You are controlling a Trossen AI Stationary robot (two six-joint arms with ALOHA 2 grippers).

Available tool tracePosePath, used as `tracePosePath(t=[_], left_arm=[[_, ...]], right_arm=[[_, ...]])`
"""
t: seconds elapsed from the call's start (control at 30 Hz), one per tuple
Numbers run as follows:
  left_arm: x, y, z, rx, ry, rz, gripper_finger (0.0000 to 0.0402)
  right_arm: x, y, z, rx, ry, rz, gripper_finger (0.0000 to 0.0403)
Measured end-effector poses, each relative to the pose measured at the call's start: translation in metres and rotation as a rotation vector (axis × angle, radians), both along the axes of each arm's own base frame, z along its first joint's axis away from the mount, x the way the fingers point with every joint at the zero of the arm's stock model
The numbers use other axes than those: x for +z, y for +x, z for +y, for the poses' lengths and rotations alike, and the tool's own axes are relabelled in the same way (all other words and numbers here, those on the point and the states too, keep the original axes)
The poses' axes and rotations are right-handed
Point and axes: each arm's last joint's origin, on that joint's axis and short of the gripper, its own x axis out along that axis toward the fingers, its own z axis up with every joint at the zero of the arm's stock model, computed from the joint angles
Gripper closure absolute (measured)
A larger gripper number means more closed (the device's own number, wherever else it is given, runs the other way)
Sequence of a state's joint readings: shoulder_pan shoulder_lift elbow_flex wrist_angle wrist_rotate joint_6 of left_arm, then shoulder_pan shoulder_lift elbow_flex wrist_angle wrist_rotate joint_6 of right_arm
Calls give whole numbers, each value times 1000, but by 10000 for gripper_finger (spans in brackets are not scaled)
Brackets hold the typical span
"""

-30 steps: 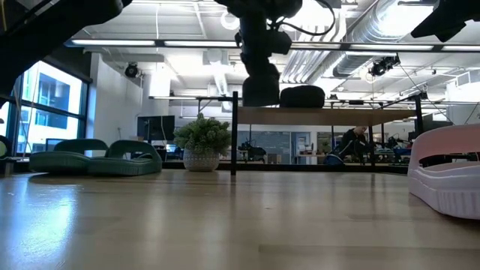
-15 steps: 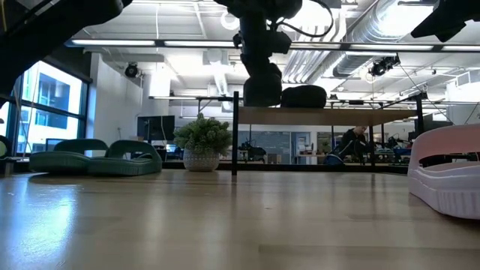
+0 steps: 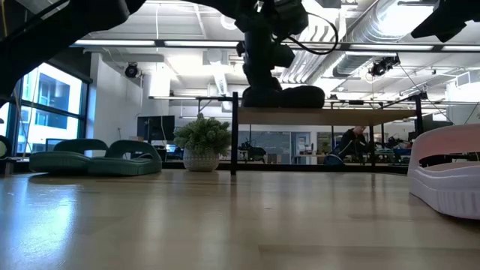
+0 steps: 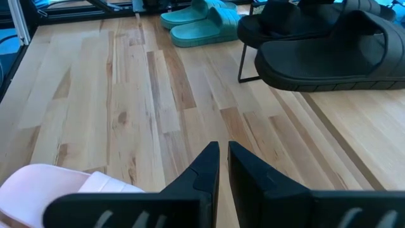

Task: Pick and place slides into the shelf
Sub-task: Put the black slide on the shelf, then put the left green slide under the shelf

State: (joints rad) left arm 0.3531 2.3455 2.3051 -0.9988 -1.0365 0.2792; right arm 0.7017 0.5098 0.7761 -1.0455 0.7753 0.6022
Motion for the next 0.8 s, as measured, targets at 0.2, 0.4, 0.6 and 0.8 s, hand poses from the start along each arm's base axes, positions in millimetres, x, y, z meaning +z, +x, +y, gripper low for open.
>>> tracePosePath(t=[0.2, 0.4, 0.6, 0.8], left_arm=[[-1, 0, 0, -10, -21, -7, 391], [-1, 0, 0, -7, -31, -26, 345], [-2, -1, 0, -14, -50, -23, 274], [0, -2, -2, -11, -44, -8, 223]], right_arm=[[0, 0, 0, 0, 0, 0, 379], [0, 0, 0, 0, 0, 0, 379], [0, 0, 0, 0, 0, 0, 379], [0, 0, 0, 0, 0, 0, 379]])
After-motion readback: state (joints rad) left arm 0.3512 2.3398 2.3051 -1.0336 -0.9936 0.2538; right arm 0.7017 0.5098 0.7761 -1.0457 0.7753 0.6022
